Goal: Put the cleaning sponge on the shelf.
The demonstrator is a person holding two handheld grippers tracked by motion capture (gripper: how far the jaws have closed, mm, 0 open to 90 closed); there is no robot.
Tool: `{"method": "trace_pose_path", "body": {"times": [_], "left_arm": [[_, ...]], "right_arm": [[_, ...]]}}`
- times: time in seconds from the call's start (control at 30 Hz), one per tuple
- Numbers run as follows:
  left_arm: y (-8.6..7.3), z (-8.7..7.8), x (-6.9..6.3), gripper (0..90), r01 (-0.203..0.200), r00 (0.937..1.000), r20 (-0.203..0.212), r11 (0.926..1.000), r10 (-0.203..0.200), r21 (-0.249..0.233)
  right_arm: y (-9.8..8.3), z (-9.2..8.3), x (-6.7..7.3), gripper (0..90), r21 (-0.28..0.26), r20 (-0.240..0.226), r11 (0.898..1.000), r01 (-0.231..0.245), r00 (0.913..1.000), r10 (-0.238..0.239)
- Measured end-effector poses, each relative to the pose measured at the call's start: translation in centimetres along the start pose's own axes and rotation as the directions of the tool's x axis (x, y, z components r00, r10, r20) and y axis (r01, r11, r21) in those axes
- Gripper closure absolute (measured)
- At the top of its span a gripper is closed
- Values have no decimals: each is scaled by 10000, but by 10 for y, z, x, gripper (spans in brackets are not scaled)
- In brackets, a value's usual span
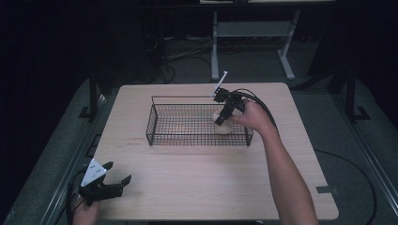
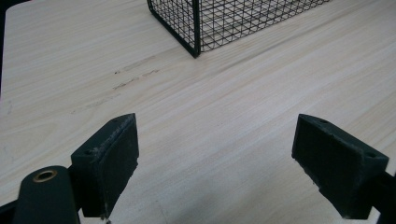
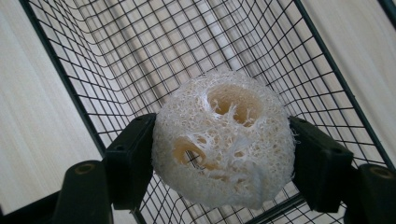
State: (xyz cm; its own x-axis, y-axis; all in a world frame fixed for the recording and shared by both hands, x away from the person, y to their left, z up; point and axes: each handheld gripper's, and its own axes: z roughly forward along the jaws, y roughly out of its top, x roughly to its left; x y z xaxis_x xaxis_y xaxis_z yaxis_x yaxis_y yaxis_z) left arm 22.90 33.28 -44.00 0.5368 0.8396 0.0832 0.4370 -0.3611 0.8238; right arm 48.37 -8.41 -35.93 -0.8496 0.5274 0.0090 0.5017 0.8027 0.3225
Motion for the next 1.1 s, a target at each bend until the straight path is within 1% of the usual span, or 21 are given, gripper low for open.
{"method": "trace_pose_path", "body": {"times": [0.1,0.2,0.3,0.4,0.43,0.53,0.6,0.7,0.83,1.0,1.1], "left_arm": [[0,0,0,140,40,10000,0,10000,-40,-5],[0,0,0,140,-16,10000,-1,10000,16,10],[0,0,0,140,-15,10000,4,10000,15,1],[0,0,0,140,-12,10000,2,10000,12,-3],[0,0,0,140,-9,10000,-2,10000,9,-3],[0,0,0,140,-5,10000,8,10000,5,-9],[0,0,0,140,-1,10000,15,10000,1,0],[0,0,0,140,8,10000,13,10000,-8,0],[0,0,0,140,33,10000,14,10000,-33,1],[1,0,1,140,10,10000,-5,10000,-10,8],[1,0,1,140,-11,10000,-6,10000,11,22]], "right_arm": [[0,3,-1,291,38,92,10000,46,9999,-47],[1,5,-1,291,-32,137,10000,80,9999,-79],[2,7,-1,291,-16,130,10000,-40,9999,41],[1,10,-2,291,-165,109,9998,-104,9999,106],[-1,12,-3,291,-201,83,9996,-194,9998,196],[-3,15,-4,291,-141,67,9997,-215,9997,216],[-6,20,-5,290,22,141,9998,-207,9997,207],[-7,24,-5,290,-13,119,9999,-156,9998,156],[-9,25,-6,289,-136,33,9996,-258,9997,259],[-11,24,-7,284,136,-22,9994,-310,9995,311],[-12,24,-7,281,141,-17,9996,-246,9997,246]]}}
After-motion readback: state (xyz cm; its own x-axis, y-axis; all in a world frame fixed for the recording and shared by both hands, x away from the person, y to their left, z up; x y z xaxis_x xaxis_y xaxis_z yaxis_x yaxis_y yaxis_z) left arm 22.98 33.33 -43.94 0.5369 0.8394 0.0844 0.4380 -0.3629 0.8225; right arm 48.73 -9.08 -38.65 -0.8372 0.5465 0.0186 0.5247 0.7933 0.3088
